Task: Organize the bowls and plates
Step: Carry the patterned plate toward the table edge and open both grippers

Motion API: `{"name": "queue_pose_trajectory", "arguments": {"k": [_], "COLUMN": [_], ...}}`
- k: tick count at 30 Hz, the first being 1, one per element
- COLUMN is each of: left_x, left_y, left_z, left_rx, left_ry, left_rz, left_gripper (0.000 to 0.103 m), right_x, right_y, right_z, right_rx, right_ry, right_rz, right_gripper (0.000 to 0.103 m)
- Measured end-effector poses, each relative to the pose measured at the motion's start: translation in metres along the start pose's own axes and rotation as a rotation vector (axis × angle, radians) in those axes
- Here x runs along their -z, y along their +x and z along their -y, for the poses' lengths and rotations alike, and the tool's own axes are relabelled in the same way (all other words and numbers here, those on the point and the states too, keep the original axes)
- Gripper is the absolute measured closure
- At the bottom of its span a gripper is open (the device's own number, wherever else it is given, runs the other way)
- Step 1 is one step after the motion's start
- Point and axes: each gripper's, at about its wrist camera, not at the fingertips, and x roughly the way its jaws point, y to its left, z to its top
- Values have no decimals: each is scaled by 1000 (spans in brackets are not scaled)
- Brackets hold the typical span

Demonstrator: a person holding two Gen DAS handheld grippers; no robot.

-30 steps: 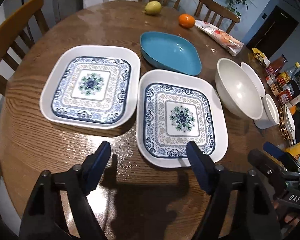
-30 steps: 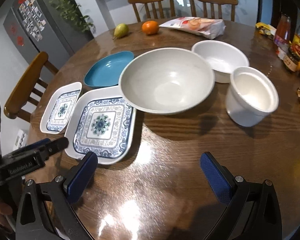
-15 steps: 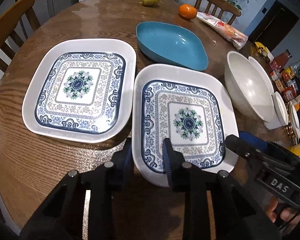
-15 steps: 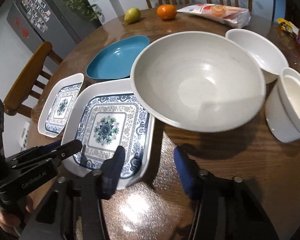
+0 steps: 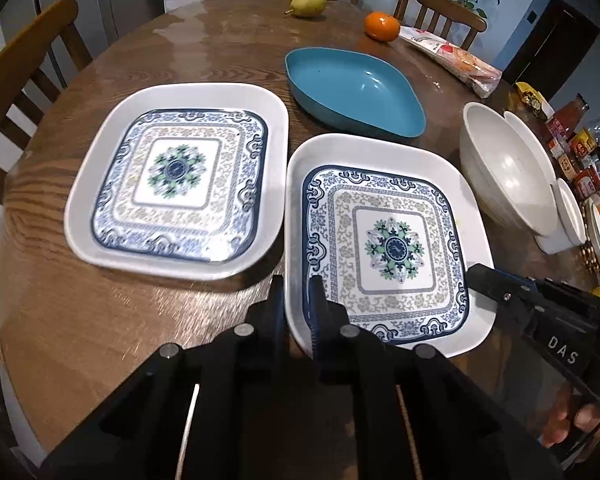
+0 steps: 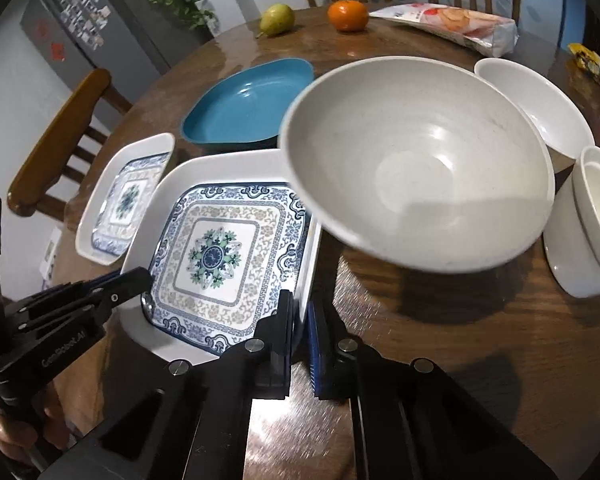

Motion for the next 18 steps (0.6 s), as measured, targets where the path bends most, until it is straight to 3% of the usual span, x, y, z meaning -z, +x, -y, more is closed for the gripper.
{"name": "queue_pose_trajectory", "arguments": {"k": [10, 18], "left_x": [37, 60], "left_y": [-43, -28], "left_z": [12, 46], "left_rx": [28, 65], "left_ry": [54, 142], "left_rz": [19, -36], "left_gripper": [95, 94], "right_x": [35, 70], "right_y": [-42, -57], "right_z": [-5, 21], "right_rx": [-49, -9], "right_ry": [-2, 77], "right_rz": [5, -25], "right_gripper": [94, 94]}}
